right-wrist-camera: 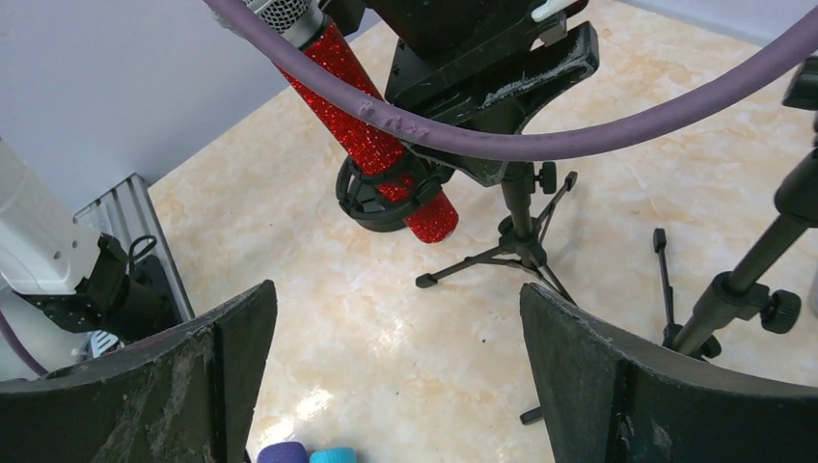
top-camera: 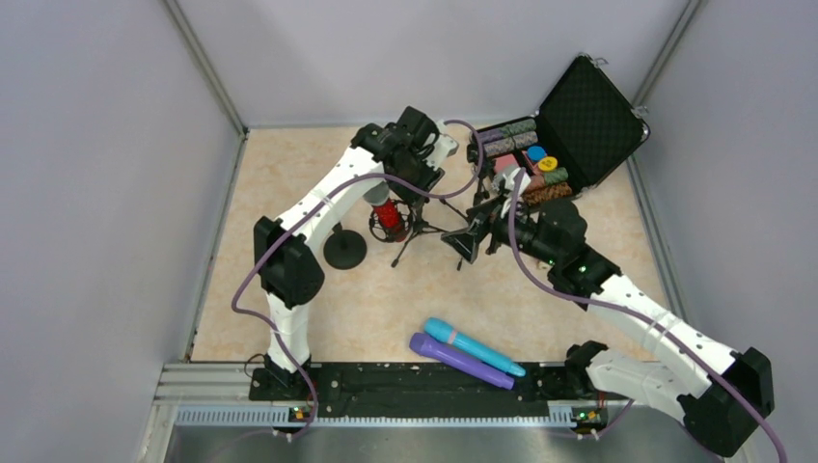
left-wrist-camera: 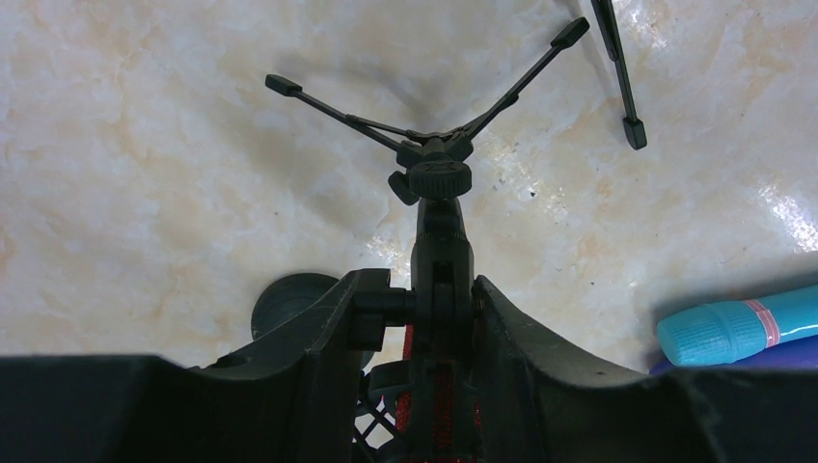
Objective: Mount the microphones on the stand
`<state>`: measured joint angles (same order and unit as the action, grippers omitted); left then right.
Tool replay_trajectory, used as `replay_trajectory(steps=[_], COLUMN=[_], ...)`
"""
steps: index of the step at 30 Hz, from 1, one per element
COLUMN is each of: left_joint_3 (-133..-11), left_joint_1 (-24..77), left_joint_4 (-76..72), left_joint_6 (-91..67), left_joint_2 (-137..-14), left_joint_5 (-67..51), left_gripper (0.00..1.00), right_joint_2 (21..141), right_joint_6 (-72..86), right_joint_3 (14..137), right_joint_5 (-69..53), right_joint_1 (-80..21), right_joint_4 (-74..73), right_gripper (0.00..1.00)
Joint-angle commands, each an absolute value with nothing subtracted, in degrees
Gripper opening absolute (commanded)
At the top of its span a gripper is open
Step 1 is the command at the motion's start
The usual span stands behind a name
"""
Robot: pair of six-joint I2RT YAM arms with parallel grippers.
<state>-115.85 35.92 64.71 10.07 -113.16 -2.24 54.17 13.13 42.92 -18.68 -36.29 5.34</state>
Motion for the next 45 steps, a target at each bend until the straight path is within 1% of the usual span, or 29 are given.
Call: replay_trajectory(steps=[1, 5, 12, 22, 27, 35, 42, 45], left_joint_3=[-118.98, -119.2, -120.98, -122.88, -123.21, -123.66, -124.0, -124.44], left_joint_1=[36.17, 36.15, 36.18, 36.33, 36.56, 37.24, 37.75, 37.88], left_joint_4=[65.36, 66.09, 67.9, 70.56, 71.38, 72.14, 72.76, 73.05], left_joint_6=[10.52, 10.61, 10.48, 9.64, 9.39, 9.48, 9.25, 9.18], left_joint_2=[-111.03, -110.24, -109.39, -108.6, -108.09, -106.77, -105.97, -105.8], left_joint_5=[-1.76, -2.91, -3.61, -4.88, -4.71, -4.01, -4.46, -4.55], left_gripper=[0.0, 0.0, 0.0, 0.0, 0.0, 0.0, 0.0, 0.0], right_joint_2=[55.97, 57.82, 62.91, 68.67, 72.97, 80.2, 86.18, 87.91], right_joint_6=[12.45, 12.19, 10.71, 6.12, 5.94, 5.9, 5.42, 5.31], right_joint_3=[41.85, 40.07, 40.0, 37.25, 35.97, 37.2, 39.2, 39.03], right_joint_5=[-22.13, -22.99, -23.72, -13.71, -9.61, -6.05, -4.08, -3.0], right_joint_1=[-35.66, -35.74, -36.77, -42.71, -43.4, -43.62, -44.58, -44.99], right_joint_4=[12.24, 16.75, 19.48, 26.34, 31.6, 38.42, 42.32, 44.86], right_gripper=[0.92, 0.89, 0.84, 0.84, 0.8, 0.76, 0.68, 0.59])
